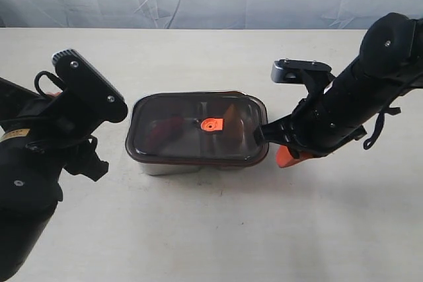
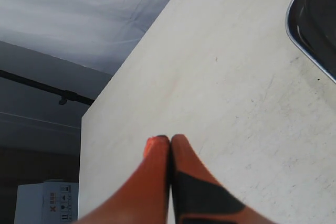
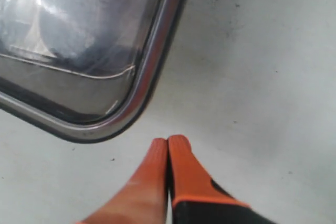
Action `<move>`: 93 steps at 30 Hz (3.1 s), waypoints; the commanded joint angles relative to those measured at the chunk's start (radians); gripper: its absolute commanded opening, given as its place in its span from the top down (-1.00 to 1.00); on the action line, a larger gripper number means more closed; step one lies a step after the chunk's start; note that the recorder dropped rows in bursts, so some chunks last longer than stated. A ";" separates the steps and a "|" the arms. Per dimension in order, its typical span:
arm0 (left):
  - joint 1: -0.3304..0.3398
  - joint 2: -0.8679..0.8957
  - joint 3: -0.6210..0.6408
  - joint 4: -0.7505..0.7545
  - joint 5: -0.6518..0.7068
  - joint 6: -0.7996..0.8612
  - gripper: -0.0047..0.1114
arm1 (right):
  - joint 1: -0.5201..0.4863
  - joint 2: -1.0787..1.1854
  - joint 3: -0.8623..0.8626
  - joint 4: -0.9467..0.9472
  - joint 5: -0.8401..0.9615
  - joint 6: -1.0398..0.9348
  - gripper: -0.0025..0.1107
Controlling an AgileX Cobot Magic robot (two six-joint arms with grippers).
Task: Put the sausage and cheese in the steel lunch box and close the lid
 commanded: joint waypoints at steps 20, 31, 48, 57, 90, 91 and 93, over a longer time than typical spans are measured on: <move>-0.011 -0.005 0.005 0.001 -0.008 -0.006 0.91 | 0.048 0.060 -0.100 -0.045 0.027 0.031 0.96; 0.261 -0.005 0.005 0.001 0.432 -0.219 0.92 | 0.145 0.058 -0.100 -0.030 0.036 0.026 0.96; 0.734 0.007 -0.014 0.001 1.093 -0.504 0.92 | 0.145 0.058 -0.100 -0.052 0.023 0.043 0.96; 0.736 0.120 -0.025 0.001 1.196 -0.528 0.92 | 0.145 0.058 -0.109 -0.055 -0.002 0.043 0.96; 0.716 0.159 -0.066 0.386 1.403 -0.905 0.92 | 0.145 0.058 -0.145 -0.441 -0.067 0.311 0.96; 0.716 0.159 -0.066 0.419 1.408 -0.938 0.92 | 0.145 0.058 -0.155 -0.479 -0.065 0.337 0.96; 0.716 0.159 -0.066 0.461 1.410 -0.975 0.92 | 0.145 0.058 -0.177 -0.529 -0.065 0.370 0.96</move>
